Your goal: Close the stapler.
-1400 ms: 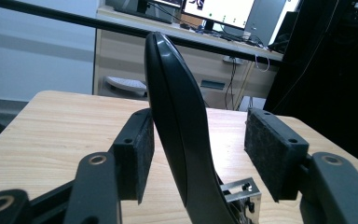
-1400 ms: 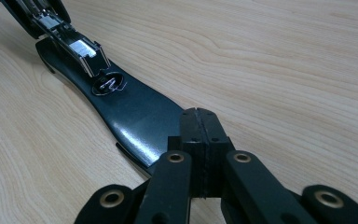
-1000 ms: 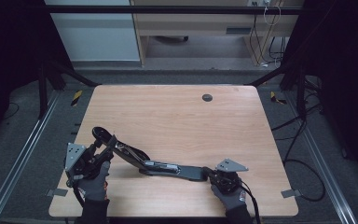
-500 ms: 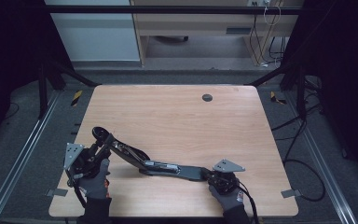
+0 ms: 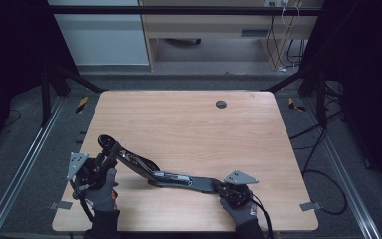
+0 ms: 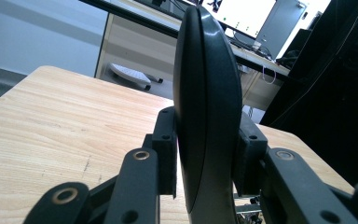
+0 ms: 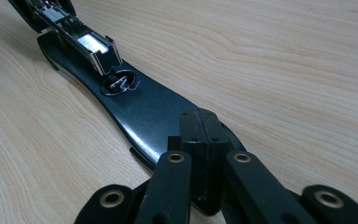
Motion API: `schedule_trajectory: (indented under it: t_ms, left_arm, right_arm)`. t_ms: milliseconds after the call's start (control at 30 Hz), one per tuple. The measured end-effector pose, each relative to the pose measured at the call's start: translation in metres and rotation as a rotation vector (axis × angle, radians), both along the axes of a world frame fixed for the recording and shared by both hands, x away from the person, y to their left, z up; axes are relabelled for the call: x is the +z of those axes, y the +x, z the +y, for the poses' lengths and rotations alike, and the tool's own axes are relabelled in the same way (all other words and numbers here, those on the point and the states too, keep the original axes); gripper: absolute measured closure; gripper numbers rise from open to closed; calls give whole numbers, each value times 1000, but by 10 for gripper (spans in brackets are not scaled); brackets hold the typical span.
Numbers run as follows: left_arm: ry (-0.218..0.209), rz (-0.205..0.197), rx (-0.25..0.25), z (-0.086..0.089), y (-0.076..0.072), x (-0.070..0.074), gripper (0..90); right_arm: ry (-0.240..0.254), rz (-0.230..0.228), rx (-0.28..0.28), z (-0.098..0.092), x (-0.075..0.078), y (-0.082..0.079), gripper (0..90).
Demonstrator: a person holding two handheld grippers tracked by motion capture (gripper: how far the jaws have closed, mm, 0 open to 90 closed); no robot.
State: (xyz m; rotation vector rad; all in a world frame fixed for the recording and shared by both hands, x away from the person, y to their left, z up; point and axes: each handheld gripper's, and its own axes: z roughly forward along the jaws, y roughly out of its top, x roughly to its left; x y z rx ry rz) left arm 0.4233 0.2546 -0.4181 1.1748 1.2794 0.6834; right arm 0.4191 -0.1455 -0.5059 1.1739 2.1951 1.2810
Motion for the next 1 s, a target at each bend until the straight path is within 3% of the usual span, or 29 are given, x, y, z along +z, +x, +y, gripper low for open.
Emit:
schedule_trajectory:
  t_ms: [433, 767, 1000]
  left_arm:
    - [-12, -3, -8, -1, -4, 1, 672]
    - [-14, -6, -9, 0, -10, 1, 672]
    - [-12, -10, -8, -1, -13, 2, 673]
  right_arm:
    - [22, 7, -31, -1, -2, 0, 900]
    - [17, -8, -25, -3, 1, -6, 900]
    - [10, 5, -31, -6, -1, -6, 900]
